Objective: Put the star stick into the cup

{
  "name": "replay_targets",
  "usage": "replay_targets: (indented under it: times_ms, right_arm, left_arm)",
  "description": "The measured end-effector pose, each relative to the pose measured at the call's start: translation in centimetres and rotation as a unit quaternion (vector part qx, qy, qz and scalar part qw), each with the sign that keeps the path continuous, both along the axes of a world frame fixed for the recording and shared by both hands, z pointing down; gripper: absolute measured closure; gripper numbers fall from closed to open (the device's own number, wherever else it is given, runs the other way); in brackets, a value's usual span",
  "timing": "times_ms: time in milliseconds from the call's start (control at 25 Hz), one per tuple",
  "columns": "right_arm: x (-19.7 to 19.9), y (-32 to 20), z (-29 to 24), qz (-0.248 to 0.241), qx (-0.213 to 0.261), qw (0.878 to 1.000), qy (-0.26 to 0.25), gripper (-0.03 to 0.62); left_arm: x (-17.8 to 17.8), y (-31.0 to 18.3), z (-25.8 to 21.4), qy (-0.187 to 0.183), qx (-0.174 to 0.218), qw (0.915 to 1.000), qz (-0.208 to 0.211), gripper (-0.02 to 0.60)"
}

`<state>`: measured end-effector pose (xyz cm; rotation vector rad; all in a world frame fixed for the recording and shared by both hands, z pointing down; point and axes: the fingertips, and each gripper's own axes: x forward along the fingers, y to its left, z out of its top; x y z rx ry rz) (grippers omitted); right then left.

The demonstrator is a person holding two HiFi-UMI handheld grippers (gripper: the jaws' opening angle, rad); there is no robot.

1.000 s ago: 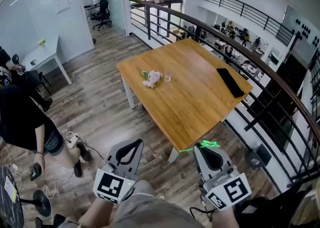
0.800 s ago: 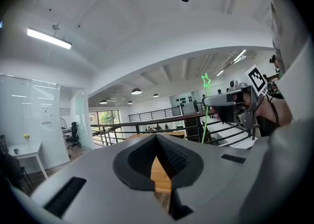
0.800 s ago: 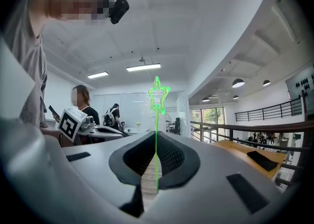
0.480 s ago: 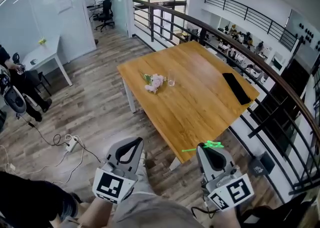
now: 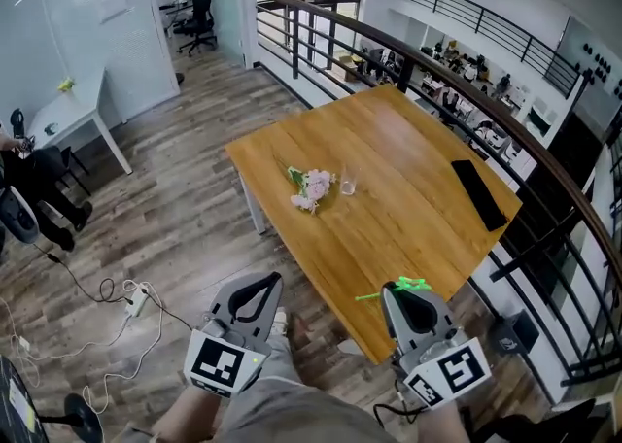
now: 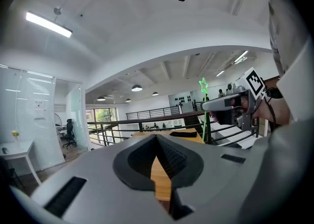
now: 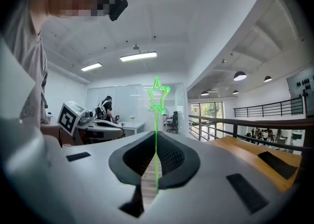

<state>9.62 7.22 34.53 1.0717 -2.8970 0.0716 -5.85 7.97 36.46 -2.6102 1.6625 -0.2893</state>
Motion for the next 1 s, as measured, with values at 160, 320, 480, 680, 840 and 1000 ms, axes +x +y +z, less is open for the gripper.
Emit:
replay_targets:
  times_ms: [160, 320, 480, 680, 840, 1000]
  right_arm:
    - [-3.6, -6.4, 0.1, 0.018, -0.016, 1.0, 0.006, 0.559]
    - [-6.0, -12.5, -0.3, 0.057, -0.025, 0.998, 0.012, 0.559]
    - [-7.5, -18.4, -1.1, 0.097, -0.024, 0.995, 0.013, 0.559]
    - [-8.1, -23.3, -1.5, 0.138, -0.026, 0.99, 0.011, 0.559]
    - [-7.7, -25.1, -1.5, 0.162, -0.03, 0.986, 0.006, 0.559]
    - [-7.2, -26.4, -0.9, 0.177, -0.036, 0.983, 0.011, 0.559]
  left_arm:
    - [-3.5, -7.0, 0.0, 0.005, -0.012, 0.9997, 0.022, 0.566]
    - [-6.2, -13.4, 0.2, 0.001, -0.023, 0.9983, 0.053, 0.566]
    - [-7.9, -19.7, -0.3, 0.004, -0.03, 0.996, 0.085, 0.566]
    - [-8.6, -25.3, 0.2, -0.016, -0.036, 0.9908, 0.13, 0.566]
    - [-8.3, -27.7, 0.7, -0.024, -0.043, 0.9873, 0.151, 0.566]
    - [-7.9, -29.3, 0.9, -0.018, -0.045, 0.9858, 0.161, 0.566]
